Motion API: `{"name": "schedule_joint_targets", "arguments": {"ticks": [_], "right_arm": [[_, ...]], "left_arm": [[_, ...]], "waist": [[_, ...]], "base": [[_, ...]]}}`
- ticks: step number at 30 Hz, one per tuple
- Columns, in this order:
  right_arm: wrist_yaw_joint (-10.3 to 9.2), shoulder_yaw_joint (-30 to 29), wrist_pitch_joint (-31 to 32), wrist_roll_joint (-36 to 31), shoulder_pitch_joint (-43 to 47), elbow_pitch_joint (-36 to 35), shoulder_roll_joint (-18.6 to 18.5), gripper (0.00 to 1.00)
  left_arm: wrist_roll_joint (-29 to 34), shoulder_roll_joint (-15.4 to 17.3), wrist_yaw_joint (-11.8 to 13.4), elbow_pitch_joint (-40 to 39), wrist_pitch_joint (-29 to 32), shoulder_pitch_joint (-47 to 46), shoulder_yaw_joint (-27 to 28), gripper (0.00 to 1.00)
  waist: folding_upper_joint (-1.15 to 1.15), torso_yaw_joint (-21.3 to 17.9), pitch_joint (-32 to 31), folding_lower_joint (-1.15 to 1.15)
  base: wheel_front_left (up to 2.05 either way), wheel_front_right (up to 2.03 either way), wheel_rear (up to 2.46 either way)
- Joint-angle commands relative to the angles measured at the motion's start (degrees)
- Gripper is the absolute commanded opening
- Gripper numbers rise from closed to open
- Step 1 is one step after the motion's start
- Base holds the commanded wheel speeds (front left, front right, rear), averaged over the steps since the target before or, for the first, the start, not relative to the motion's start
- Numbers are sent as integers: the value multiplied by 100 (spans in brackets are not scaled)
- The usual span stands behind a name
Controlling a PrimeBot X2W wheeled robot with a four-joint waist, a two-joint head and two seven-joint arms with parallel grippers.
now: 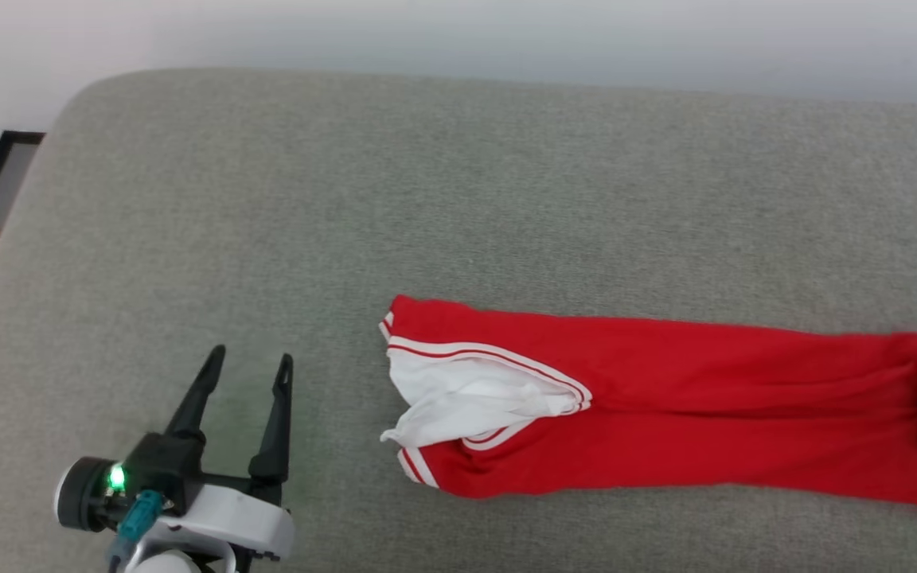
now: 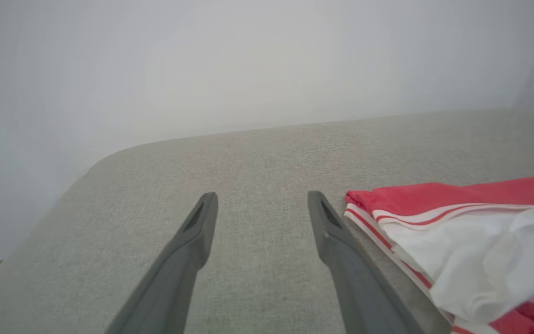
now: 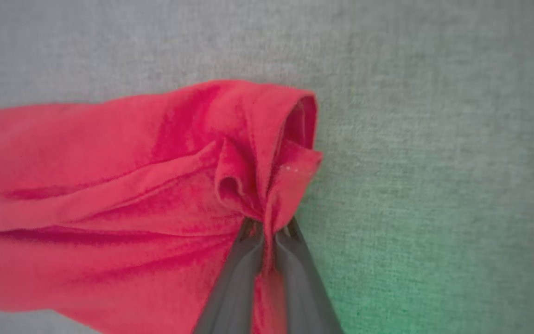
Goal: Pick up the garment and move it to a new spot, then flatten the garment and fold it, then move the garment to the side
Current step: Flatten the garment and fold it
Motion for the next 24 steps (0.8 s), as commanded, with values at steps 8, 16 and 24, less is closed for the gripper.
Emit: {"name": "schedule_joint_targets", "arguments": {"ticks": [8,16,24], "right_arm": [[-10,-860,-538,-355,-213,351,-196,0],[-9,-2033,-1013,-1242,-335,1016,-590,0],[-9,-1914,-727,-1524,40,16,-88,0]], "left_arm": [[-404,-146,-194,-296,-2,-19,286,100],[-291,-186,-239,-403,-2,-2,473,100],[-420,-240,-242,-228,-2,173,473,100]], "waist": [[-1,-414,42,0],[-1,-567,37,0],[-1,-552,-179,0]], "base": [[0,0,0],[0,0,0],[0,0,0]]}}
